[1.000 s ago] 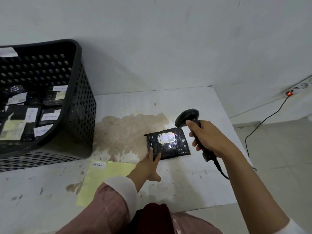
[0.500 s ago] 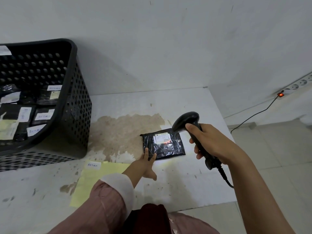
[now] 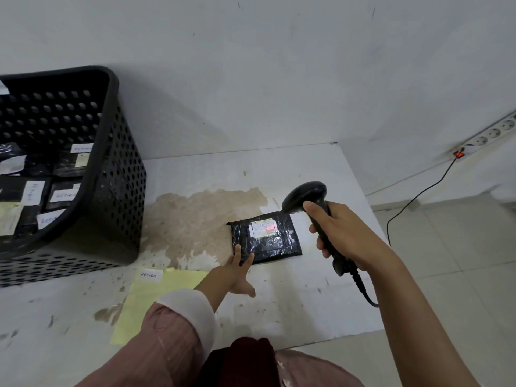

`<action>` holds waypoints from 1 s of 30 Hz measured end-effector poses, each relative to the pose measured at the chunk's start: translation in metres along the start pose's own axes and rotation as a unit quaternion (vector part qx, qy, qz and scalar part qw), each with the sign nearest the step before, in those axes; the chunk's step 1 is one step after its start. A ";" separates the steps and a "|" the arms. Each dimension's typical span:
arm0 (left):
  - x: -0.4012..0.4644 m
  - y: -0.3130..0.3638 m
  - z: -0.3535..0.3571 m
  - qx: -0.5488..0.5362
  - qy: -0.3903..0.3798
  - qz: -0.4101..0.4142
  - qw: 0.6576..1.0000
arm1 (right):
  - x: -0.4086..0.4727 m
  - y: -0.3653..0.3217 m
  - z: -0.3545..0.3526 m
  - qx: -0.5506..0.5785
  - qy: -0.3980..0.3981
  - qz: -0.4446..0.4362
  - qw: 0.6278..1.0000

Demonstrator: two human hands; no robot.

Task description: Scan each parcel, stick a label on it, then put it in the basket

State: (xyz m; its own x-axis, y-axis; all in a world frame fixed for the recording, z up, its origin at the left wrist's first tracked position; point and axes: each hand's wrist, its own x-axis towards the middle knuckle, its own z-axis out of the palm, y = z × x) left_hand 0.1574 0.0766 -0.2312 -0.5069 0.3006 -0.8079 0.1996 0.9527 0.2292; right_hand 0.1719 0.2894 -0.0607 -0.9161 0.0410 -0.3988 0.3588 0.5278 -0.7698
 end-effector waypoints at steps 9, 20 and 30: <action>-0.003 -0.019 0.007 -0.249 0.197 0.049 0.947 | 0.051 0.100 0.054 0.063 0.160 0.087 0.981; -0.037 -0.091 0.041 -0.291 0.358 0.003 0.887 | 0.053 0.174 0.098 -0.040 0.231 0.108 0.966; -0.075 -0.155 0.090 -0.207 0.385 -0.150 0.887 | 0.051 0.185 0.106 -0.184 0.241 0.070 0.950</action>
State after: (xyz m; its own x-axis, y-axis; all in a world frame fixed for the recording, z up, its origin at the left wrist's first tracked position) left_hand 0.2402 -0.0978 -0.2550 -0.9390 -0.1804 -0.2928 -0.2863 0.8818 0.3749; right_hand 0.2106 0.2988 -0.2762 -0.8710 0.4703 -0.1421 0.4782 0.7452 -0.4649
